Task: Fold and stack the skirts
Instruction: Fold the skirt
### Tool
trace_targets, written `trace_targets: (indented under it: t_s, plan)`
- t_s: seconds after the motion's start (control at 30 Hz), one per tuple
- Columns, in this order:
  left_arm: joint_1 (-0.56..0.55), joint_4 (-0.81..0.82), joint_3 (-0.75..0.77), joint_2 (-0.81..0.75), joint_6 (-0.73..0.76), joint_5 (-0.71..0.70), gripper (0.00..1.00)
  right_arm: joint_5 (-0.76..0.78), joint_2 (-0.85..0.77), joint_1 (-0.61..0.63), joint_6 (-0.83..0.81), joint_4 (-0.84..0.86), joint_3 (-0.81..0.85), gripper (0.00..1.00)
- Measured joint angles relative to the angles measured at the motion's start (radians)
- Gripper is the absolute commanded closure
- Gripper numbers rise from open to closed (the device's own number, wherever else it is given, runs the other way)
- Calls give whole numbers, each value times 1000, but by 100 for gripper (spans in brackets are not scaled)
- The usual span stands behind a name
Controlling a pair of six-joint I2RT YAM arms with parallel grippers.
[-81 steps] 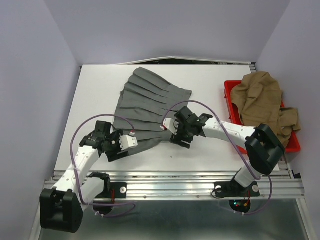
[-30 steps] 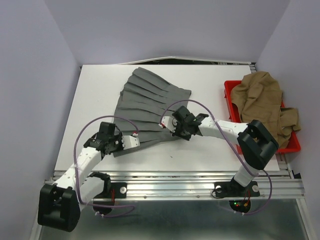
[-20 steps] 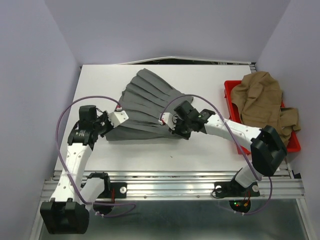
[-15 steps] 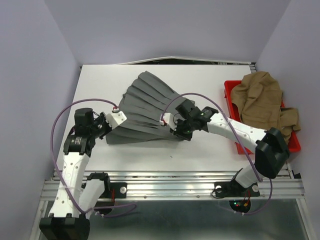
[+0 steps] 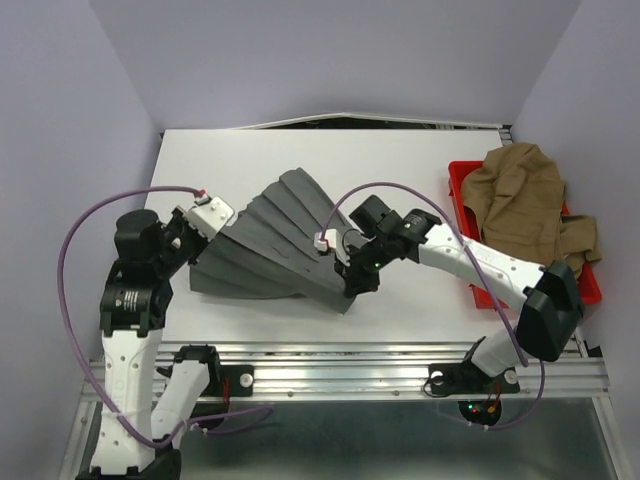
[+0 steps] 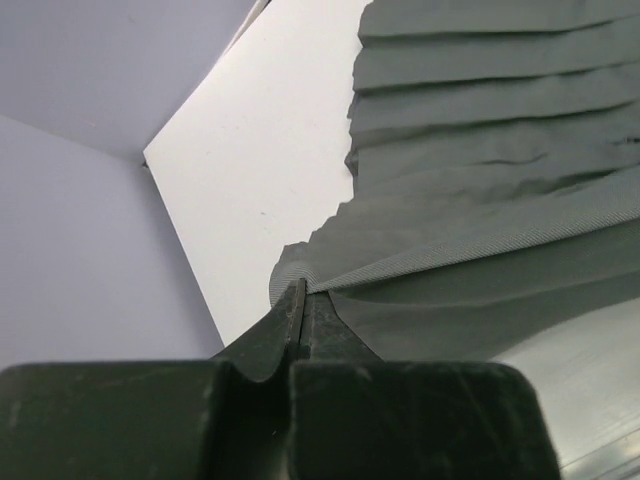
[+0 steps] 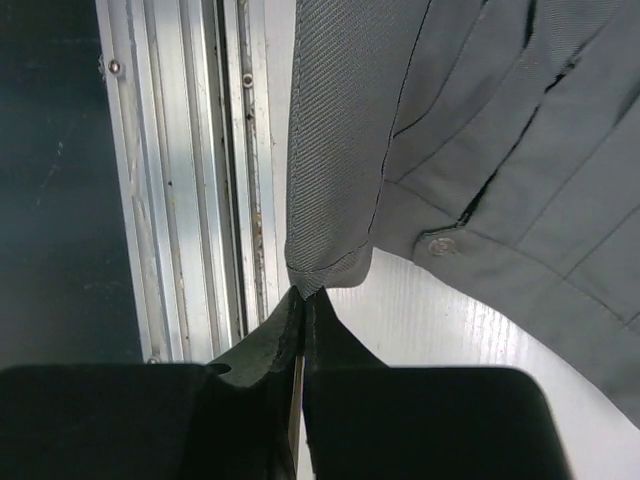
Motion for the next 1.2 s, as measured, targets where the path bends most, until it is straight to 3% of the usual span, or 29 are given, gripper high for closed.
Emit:
trace_targets:
  t_s: [0.3,0.6,0.93,1.2]
  plan:
    - [-48,230,144,448,-48,26,100,-111,47,-237,22,26,55,99]
    - [-199,431,256,749,-47,-65,100,-166,207,-312,0,15,68,99]
    - [-204,510,287,883,-58,-134,100,-200,286,-407,-53,-66,205,99]
    - [-210,545,408,947,-82,-137,100,-265,377,-482,-108,-126,334,99]
